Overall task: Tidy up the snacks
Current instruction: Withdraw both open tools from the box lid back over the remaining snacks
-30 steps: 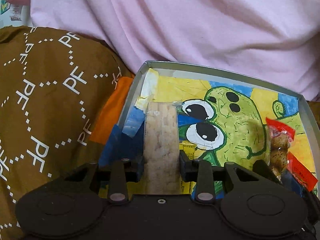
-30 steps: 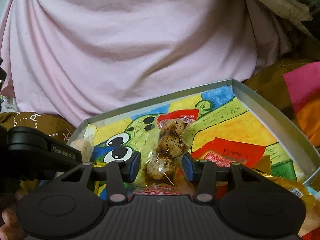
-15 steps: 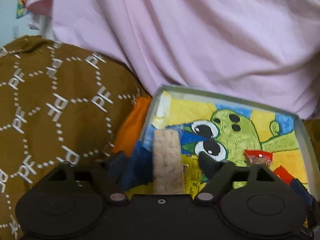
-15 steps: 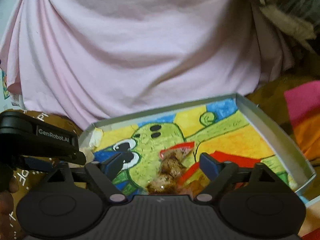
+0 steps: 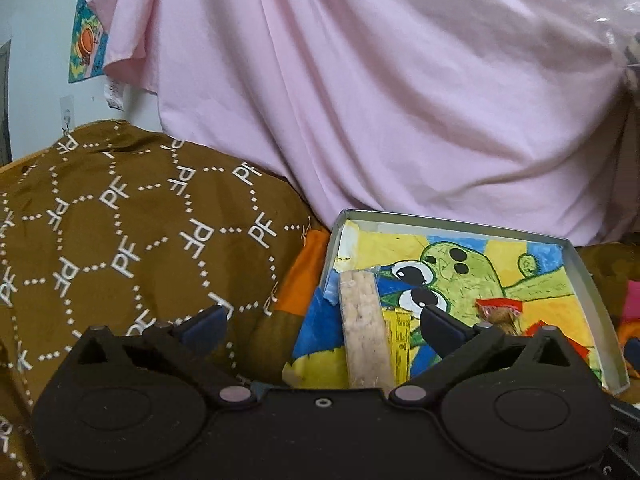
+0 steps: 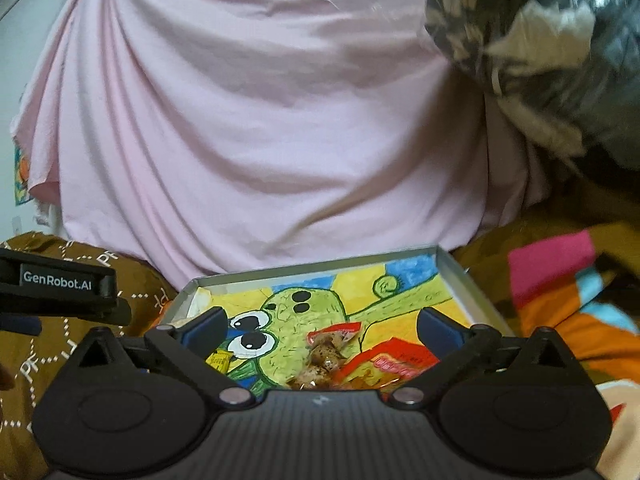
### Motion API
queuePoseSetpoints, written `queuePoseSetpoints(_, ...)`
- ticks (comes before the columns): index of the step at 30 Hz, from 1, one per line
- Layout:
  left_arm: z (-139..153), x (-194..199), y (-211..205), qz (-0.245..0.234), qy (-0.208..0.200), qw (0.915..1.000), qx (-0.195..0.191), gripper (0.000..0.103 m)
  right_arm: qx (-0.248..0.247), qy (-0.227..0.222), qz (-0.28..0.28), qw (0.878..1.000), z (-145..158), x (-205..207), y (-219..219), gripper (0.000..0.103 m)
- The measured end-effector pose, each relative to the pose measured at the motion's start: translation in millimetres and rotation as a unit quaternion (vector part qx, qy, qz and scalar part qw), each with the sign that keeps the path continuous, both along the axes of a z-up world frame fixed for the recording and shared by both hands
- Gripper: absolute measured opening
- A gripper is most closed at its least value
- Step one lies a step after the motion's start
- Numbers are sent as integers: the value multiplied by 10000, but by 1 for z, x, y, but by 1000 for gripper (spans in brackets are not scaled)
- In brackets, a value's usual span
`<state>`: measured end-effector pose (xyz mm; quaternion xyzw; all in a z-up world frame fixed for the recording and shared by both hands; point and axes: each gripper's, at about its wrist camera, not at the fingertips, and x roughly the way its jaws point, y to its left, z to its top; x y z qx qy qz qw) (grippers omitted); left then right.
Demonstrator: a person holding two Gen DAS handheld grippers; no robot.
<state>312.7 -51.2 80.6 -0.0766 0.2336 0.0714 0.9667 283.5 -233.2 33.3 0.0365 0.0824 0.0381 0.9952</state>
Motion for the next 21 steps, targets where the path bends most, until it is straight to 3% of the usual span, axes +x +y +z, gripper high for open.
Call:
queuePoseSetpoints(14,-6,-77,17,-14,-5,10000,53,102,-283,21,-32,9996,12,-73,2,103)
queuePoseSetpoints(21,-16,-110,27,49,251,9997,-39,102,-234,219,129,9994,6,-106,8,103)
